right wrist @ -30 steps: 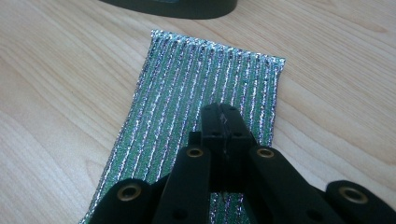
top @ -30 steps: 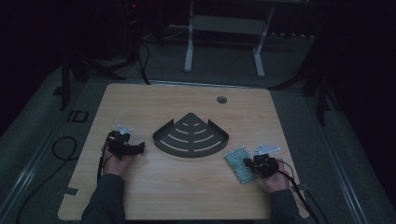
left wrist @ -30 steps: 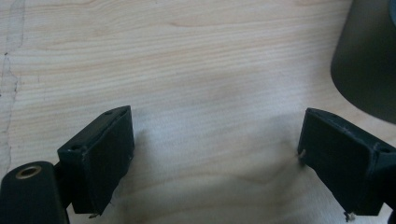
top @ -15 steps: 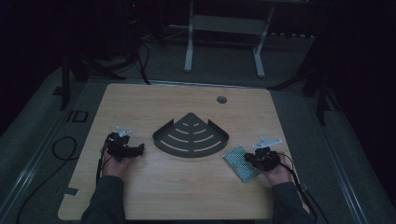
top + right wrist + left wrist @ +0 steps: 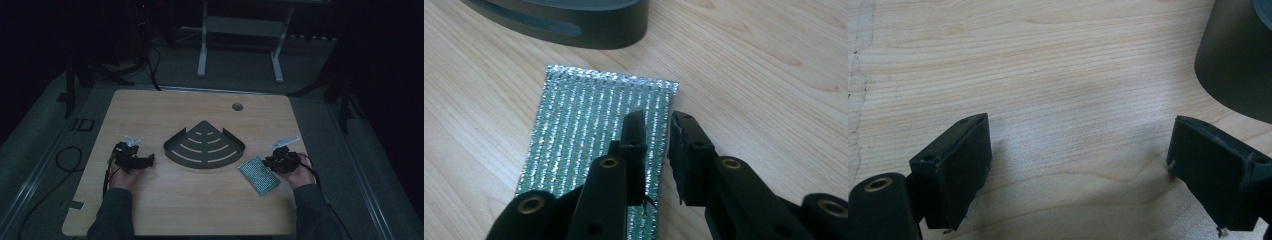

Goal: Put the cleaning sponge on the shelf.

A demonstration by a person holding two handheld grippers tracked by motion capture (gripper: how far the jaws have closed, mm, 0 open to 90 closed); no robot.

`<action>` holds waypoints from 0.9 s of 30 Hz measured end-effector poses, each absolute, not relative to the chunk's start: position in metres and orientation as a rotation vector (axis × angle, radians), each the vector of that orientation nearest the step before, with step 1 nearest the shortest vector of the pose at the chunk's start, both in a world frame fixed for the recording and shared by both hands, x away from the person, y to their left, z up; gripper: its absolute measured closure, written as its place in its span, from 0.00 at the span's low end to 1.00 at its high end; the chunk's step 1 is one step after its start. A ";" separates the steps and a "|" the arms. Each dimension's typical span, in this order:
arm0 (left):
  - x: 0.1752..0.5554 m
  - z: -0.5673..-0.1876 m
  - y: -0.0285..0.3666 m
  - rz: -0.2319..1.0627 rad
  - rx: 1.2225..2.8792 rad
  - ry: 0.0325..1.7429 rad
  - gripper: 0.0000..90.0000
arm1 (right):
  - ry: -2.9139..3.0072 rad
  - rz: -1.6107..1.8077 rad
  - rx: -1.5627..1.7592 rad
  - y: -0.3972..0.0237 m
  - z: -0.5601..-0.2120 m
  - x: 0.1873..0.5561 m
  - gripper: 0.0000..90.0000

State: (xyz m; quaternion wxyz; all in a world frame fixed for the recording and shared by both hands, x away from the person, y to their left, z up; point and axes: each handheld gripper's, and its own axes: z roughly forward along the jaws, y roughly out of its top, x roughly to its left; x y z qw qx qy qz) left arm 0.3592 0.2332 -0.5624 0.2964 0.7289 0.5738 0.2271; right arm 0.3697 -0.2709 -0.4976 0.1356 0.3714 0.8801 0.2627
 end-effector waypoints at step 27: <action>0.359 -0.563 0.233 0.609 1.933 1.524 0.12 | 2.720 0.598 1.257 -0.273 -0.498 0.401 0.77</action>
